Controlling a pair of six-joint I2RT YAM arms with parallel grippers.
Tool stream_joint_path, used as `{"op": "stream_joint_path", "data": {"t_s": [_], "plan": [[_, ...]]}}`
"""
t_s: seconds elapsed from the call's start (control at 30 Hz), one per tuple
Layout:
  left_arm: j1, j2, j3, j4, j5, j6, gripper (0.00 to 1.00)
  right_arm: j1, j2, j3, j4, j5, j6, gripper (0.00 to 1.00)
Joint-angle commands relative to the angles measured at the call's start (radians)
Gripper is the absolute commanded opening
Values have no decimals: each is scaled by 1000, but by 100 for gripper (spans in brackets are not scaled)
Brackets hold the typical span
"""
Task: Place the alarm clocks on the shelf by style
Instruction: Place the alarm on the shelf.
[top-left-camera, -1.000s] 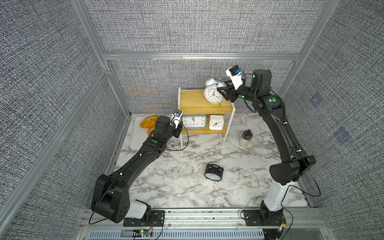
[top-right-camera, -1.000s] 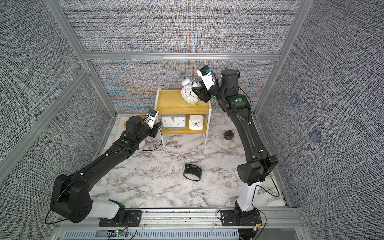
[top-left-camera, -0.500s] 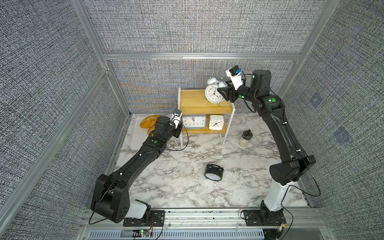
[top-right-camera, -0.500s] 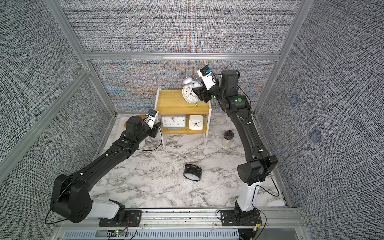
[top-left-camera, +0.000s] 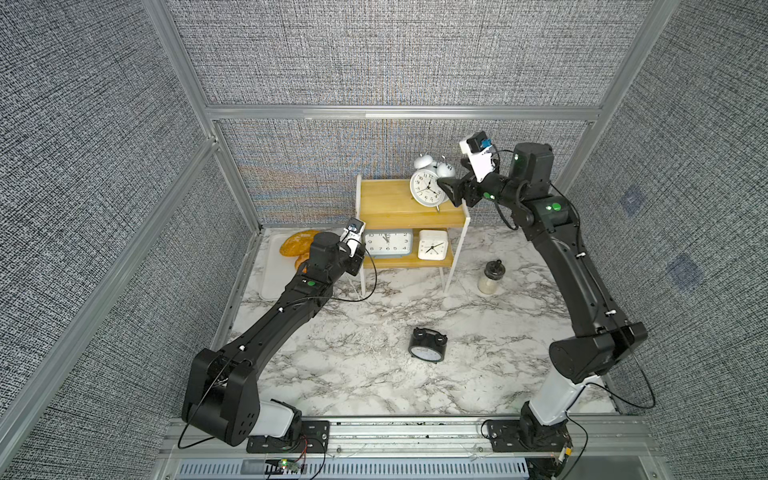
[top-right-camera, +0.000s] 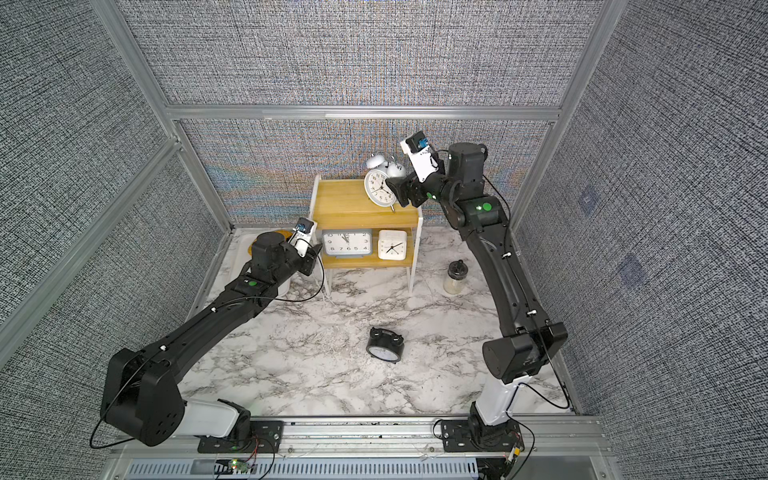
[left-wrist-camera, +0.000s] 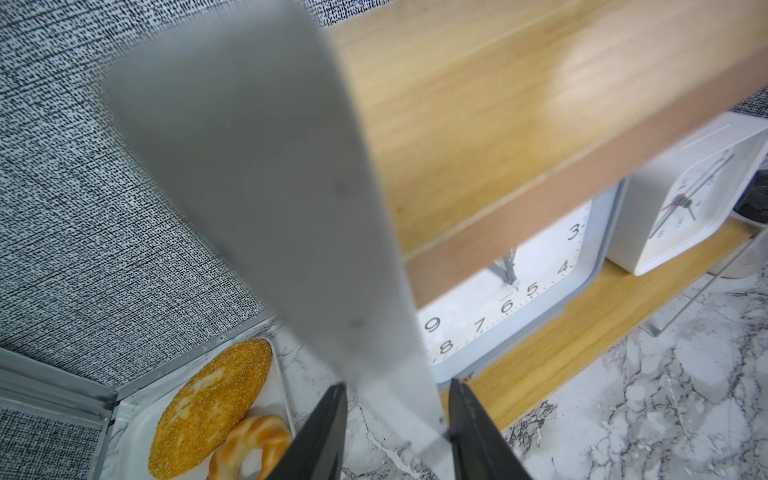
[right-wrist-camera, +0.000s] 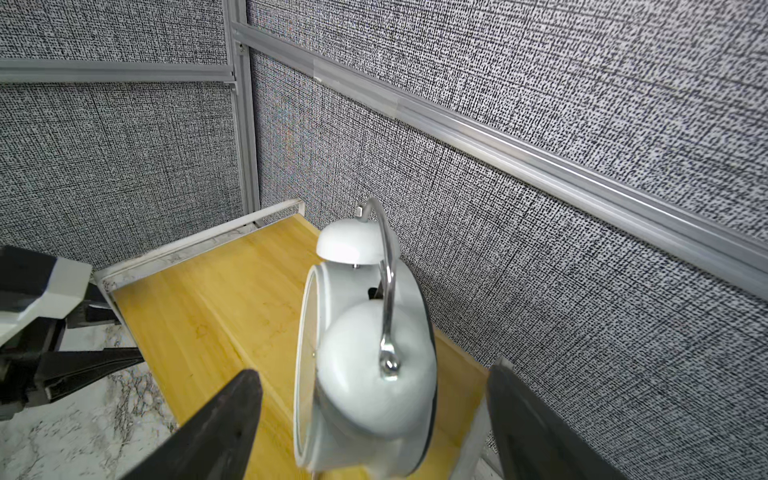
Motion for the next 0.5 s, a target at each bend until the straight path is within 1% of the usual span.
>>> {"op": "stream_joint_path", "data": {"t_s": [0.0, 0.27, 0.47], "plan": [[5, -7, 4, -4, -37, 12, 45, 0, -24, -30, 33, 0, 8, 89], [8, -5, 2, -2, -37, 10, 45, 1, -65, -136, 38, 41, -10, 89], [8, -4, 4, -2, -34, 7, 45, 3, -52, -152, 44, 99, -9, 89]]}}
